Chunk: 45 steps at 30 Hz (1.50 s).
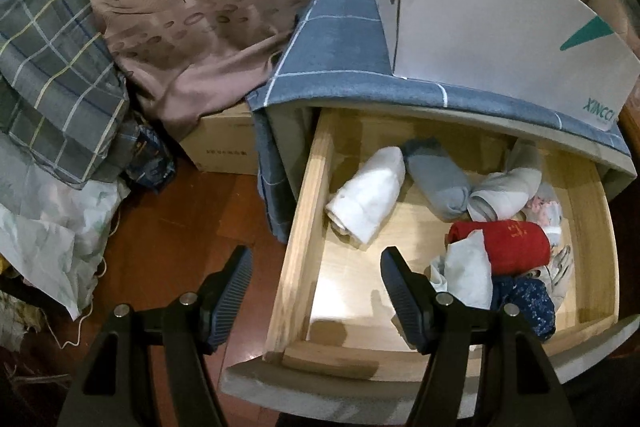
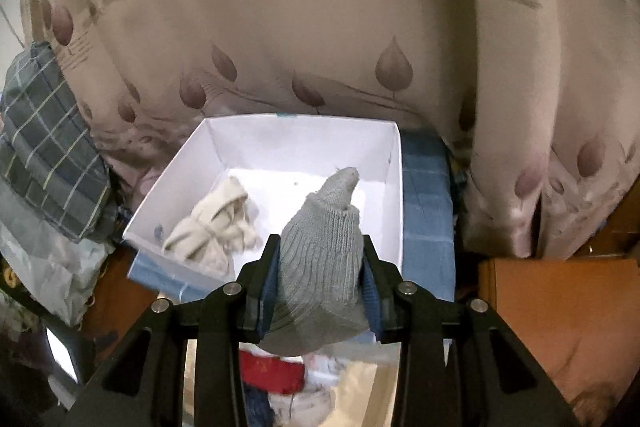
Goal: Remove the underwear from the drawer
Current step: 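Lift the grey knit item and release it into the white box with the right gripper, then move the open right gripper back over the drawer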
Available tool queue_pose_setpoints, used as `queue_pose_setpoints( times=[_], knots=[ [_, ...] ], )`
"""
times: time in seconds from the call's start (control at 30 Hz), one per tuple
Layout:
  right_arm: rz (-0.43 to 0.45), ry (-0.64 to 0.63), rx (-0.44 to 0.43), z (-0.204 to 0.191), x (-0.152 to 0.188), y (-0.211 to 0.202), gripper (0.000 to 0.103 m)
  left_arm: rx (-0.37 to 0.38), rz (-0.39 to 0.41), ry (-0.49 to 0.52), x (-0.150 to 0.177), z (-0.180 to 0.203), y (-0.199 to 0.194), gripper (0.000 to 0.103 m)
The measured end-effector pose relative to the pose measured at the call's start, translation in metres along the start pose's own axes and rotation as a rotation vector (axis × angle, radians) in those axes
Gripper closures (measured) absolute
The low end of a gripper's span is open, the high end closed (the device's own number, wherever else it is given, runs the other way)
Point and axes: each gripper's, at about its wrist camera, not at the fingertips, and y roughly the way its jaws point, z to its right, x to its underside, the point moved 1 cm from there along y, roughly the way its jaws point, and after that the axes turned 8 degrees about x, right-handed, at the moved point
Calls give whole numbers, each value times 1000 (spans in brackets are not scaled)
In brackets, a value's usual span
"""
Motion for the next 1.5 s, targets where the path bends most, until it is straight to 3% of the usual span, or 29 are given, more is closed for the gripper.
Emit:
queue_pose_setpoints(
  times=[0.17, 0.43, 0.83, 0.97, 1.17, 1.27, 1.37, 1.5],
  knots=[
    [-78, -49, 37, -15, -22, 42, 69, 7, 3, -4, 0, -1, -1, 35],
    [-243, -164, 97, -30, -12, 107, 67, 39, 12, -51, -2, -11, -2, 35],
    [-321, -171, 111, -32, -2, 140, 66, 59, 10, -68, -2, -13, 0, 35],
    [-314, -188, 135, -34, 1, 135, 66, 61, 9, -67, -2, -13, 0, 35],
    [-245, -145, 59, -27, -2, 86, 67, 66, -2, -71, -3, -13, 2, 35],
    [-231, -151, 28, -26, 6, 59, 61, 64, -2, -70, -2, -12, 2, 35],
    [-242, -162, -19, -26, 25, 33, 55, 67, -7, -75, -2, -12, 3, 35],
    [-327, -188, -67, -28, 69, 25, 54, 69, -9, -83, -2, -12, 4, 35]
  ],
)
